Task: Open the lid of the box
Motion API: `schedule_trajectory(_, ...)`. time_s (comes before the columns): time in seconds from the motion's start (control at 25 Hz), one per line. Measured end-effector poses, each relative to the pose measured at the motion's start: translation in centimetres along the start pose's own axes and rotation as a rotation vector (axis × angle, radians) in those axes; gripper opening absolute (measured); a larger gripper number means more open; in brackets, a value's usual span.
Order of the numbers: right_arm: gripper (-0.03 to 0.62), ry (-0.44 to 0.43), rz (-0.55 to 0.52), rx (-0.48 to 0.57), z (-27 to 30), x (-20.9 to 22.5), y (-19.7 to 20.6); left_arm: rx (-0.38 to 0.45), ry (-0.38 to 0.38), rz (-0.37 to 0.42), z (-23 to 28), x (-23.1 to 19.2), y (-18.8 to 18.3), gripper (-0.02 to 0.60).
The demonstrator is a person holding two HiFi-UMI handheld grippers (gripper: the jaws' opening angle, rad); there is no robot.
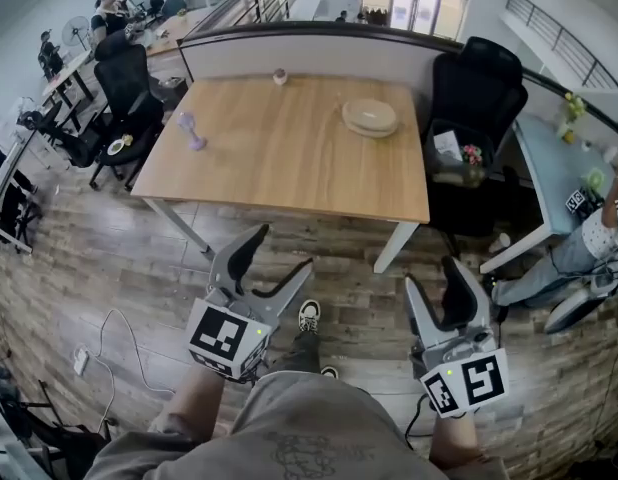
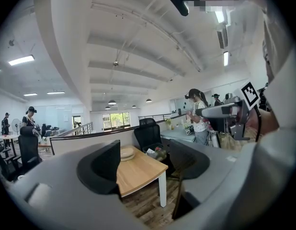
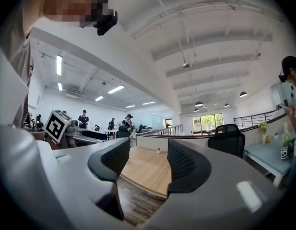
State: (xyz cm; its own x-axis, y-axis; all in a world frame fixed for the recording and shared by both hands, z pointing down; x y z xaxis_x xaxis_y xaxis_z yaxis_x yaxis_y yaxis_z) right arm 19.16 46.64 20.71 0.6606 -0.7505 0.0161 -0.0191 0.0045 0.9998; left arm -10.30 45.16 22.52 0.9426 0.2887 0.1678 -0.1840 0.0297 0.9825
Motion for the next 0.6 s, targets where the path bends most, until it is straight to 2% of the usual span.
schedule_trajectory(0.6,0.232,0.023,0.021,-0.083,14.5,8.8,-0.3,-0.005,0.029,-0.022,14.5,-9.7,0.0,0.313)
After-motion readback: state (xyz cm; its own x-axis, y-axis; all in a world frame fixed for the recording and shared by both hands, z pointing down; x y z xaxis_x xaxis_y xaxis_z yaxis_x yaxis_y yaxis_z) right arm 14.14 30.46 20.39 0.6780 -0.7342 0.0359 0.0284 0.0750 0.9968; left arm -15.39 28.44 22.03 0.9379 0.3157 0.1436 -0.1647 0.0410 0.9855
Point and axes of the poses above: the fingertips, and each gripper's own axes: z forward along the fingers, x to its right, y out of its underside, the point moved 10 cm from there along -z, backward along the fingers, and after that the axes turned 13 degrees about -y, right-handed, at the moved point
